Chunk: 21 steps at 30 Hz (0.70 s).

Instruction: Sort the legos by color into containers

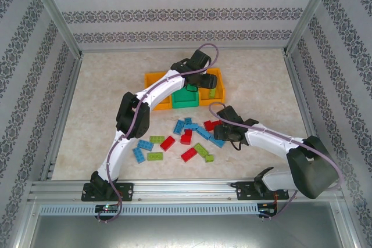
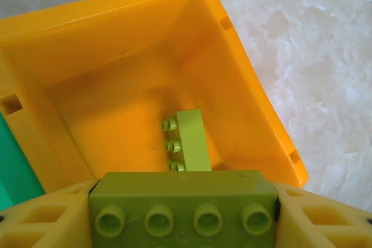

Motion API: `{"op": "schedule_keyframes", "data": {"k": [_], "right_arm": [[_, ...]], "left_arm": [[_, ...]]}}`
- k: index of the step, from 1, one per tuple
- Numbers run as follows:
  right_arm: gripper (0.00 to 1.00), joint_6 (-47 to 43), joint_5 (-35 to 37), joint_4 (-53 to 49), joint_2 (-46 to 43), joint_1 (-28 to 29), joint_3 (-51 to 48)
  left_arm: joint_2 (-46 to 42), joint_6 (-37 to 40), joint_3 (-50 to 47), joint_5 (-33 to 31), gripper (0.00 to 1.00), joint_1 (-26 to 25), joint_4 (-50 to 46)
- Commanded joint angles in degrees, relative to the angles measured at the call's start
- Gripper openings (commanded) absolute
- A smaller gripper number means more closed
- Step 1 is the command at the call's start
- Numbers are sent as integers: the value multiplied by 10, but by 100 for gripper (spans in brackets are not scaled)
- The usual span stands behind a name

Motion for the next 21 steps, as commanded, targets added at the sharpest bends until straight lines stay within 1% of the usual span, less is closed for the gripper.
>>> {"op": "schedule_keyframes", "data": {"k": [1, 5, 7, 9, 10, 11, 12, 14, 16, 21], "right_arm": [[51, -10, 30, -16, 12, 11, 24], [51, -13, 39, -14, 28, 15, 33], [51, -13, 42, -14, 35, 17, 37], [50, -13, 46, -14, 41, 20, 40], [49, -13, 49, -14, 42, 20, 41], [49, -13, 51, -15, 43, 21, 42], [49, -14, 51, -15, 44, 21, 42], [46, -16, 51, -14, 45, 22, 43], [44, -17, 53, -15, 44, 23, 44], [40, -23, 55, -16, 45, 26, 47]], "left_arm": [[-9, -10, 6, 10, 57, -5, -27], [-12, -16, 6, 7, 66, -5, -29], [-15, -17, 2, 7, 72, -5, -28], [-20, -17, -3, 7, 75, -5, -26], [-24, -17, -6, 6, 78, -5, -24], [-28, -17, -10, 6, 84, -5, -22], [-31, -17, -14, 6, 87, -5, -18], [-37, -17, -18, 5, 95, -5, -14], [-41, -18, -20, 5, 99, -5, -13], [-57, -22, -41, 5, 100, -5, -2]]}}
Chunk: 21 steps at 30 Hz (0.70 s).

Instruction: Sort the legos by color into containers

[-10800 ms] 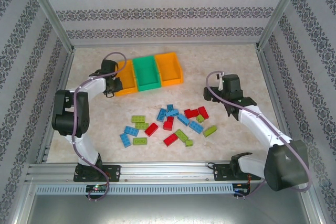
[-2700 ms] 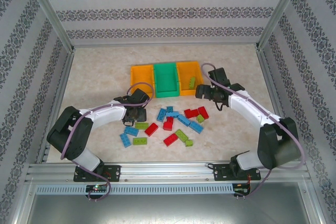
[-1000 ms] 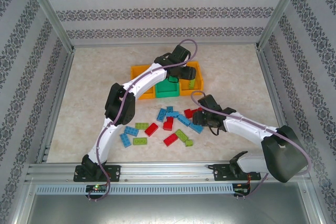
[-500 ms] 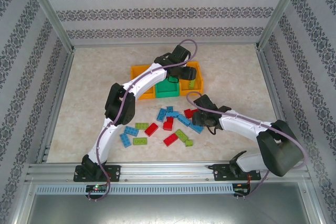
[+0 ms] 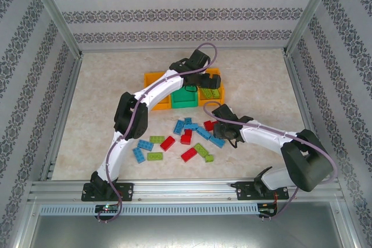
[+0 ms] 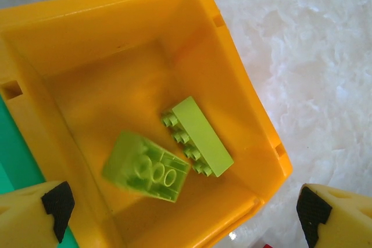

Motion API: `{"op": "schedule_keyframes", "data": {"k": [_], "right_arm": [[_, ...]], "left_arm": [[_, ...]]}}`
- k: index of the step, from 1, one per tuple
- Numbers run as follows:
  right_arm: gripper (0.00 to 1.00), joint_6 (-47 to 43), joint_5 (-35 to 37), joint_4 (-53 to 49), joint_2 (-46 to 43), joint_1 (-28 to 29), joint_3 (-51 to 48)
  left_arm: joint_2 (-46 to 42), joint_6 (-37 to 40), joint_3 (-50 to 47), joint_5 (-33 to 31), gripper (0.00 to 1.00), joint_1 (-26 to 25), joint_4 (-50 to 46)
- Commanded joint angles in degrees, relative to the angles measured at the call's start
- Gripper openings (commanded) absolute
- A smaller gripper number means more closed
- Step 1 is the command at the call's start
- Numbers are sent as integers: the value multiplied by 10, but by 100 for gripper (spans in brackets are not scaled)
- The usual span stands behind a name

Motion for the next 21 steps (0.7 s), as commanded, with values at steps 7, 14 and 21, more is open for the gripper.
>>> {"op": "schedule_keyframes", "data": {"k": [7, 14, 21], "right_arm": [[30, -13, 19, -16, 16, 17, 21], [25, -6, 36, -37, 3, 35, 31], [24, -16, 43, -61, -62, 31, 60]], "left_arm": [[-81, -17, -76, 8, 100, -5, 40], [-135, -19, -145, -3, 100, -5, 68], [-191, -18, -220, -22, 100, 4, 81]]}}
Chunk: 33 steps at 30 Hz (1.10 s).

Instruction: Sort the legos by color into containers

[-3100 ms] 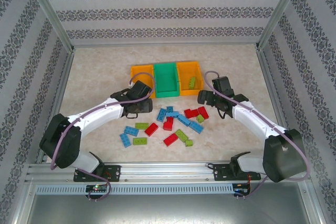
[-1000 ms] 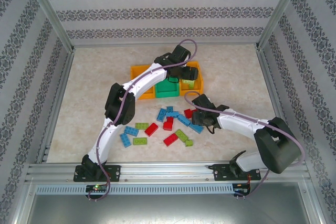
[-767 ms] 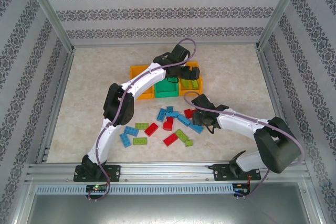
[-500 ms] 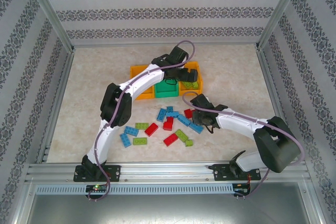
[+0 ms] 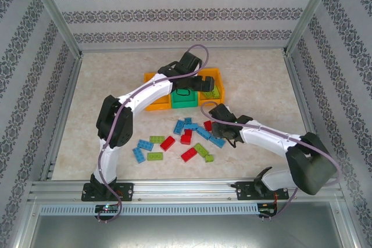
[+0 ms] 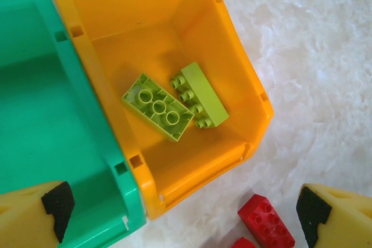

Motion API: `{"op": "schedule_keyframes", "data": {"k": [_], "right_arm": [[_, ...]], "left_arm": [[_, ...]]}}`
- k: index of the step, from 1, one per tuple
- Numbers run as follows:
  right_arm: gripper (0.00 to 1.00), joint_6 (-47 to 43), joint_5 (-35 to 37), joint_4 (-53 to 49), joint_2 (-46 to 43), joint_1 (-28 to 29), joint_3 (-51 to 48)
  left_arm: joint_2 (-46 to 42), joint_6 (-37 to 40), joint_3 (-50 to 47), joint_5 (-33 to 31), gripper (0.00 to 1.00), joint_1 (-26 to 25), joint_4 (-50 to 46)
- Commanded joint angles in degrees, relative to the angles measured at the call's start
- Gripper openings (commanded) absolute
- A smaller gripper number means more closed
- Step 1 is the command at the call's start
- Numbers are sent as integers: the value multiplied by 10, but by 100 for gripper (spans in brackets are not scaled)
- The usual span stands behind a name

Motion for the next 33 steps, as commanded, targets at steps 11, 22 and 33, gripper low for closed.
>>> {"op": "schedule_keyframes", "data": {"k": [11, 22, 33], "right_arm": [[24, -52, -68, 32, 68, -96, 181], [31, -57, -101, 4, 278, -159, 386], [87, -88, -91, -11, 228, -138, 362]], "left_arm": [[-191, -4, -241, -65, 100, 30, 41], [-292, -1, -419, -61, 100, 43, 40], [-310, -2, -477, -36, 100, 42, 81]]}}
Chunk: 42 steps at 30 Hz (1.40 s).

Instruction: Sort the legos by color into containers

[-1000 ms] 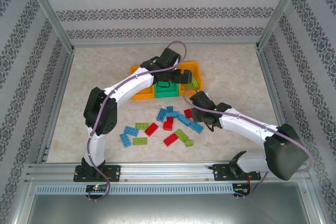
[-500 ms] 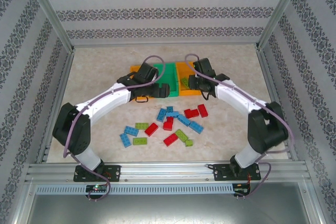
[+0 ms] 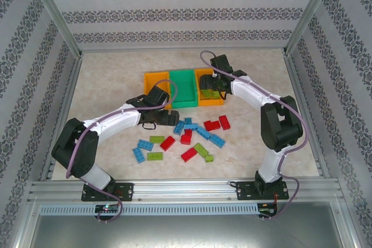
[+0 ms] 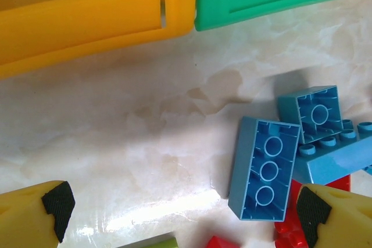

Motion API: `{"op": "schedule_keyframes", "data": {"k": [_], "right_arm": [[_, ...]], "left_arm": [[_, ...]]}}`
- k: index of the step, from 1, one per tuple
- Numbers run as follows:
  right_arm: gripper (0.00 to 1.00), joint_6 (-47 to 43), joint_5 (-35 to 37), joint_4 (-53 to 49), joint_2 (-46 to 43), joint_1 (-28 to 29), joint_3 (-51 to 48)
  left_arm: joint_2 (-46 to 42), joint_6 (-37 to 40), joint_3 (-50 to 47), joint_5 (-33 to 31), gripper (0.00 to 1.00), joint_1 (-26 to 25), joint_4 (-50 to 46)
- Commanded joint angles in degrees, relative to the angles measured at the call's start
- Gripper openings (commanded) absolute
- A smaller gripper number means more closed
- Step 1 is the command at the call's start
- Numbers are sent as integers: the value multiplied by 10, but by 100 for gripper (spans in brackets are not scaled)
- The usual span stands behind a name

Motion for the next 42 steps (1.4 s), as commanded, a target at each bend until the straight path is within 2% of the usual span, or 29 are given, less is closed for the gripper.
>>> {"op": "schedule_keyframes", "data": {"k": [1, 6, 9, 14, 21, 24, 29, 32, 42], "right_arm": [[88, -13, 12, -23, -64, 14, -35], [89, -14, 40, -33, -144, 13, -150], [89, -29, 31, -71, -170, 4, -188], [87, -41, 17, -162, -173, 6, -197], [80, -70, 10, -205, -171, 25, -211], [72, -98, 1, -221, -160, 34, -212], [54, -129, -5, -229, -131, 36, -213], [48, -137, -11, -226, -116, 36, -214], [55, -138, 8, -214, -78, 36, -207]], "left_arm": [[-24, -1, -6, 9, 100, 4, 34], [-24, 3, -13, 17, 100, 3, 46], [-24, 7, -16, 23, 100, 4, 54], [-29, 17, -15, 28, 100, 4, 59], [-35, 23, -19, 31, 100, 4, 60], [-35, 24, -22, 30, 100, 4, 60], [-32, 23, -24, 31, 100, 4, 63], [-28, 23, -21, 32, 100, 4, 61], [-21, 21, -14, 38, 100, 4, 60]]}}
